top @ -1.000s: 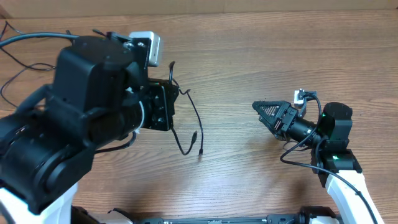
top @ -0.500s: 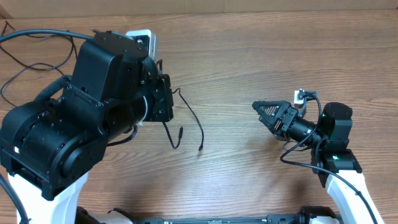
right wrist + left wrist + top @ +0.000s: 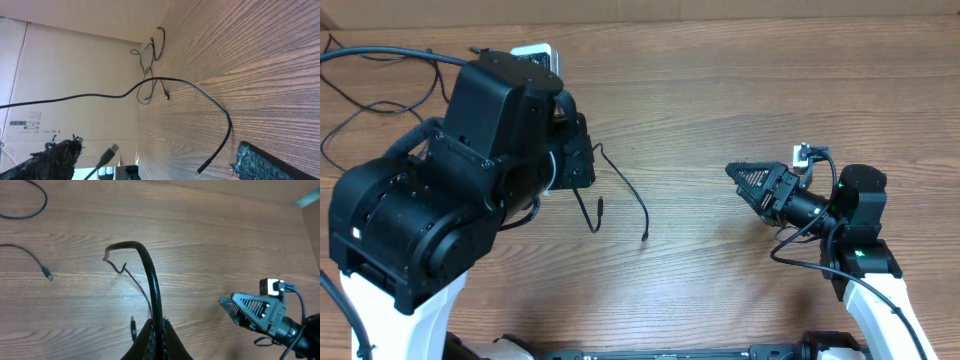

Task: Untangle cables
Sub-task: 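Lower the cable onto the left side of the table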

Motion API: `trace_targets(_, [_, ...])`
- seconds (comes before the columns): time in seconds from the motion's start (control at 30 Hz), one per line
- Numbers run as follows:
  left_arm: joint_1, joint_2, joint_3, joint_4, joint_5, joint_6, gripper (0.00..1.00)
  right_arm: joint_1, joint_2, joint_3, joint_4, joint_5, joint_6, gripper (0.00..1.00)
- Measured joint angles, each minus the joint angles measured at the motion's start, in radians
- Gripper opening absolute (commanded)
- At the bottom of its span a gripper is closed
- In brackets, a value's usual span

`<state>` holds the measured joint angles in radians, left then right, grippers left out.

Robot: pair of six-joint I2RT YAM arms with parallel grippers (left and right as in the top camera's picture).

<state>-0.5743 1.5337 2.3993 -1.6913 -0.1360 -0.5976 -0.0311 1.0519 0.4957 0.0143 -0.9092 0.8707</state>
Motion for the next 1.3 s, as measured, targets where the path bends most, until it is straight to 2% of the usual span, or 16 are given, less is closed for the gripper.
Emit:
trace_targets(0.23, [0.011, 0.0, -0.013, 0.0, -0.016, -0.003, 0.04, 0.0, 0.0, 0.0, 0.0, 0.0, 0.0, 1.0])
trace_targets(0.73, [0.198, 0.0, -0.033, 0.0, -0.018, -0.003, 0.05, 0.0, 0.0, 0.0, 0.0, 0.0, 0.0, 1.0])
trace_targets(1.3, [0.443, 0.0, -0.23, 0.001, -0.019, -0.014, 0.04, 0.0, 0.0, 0.0, 0.0, 0.0, 0.0, 1.0])
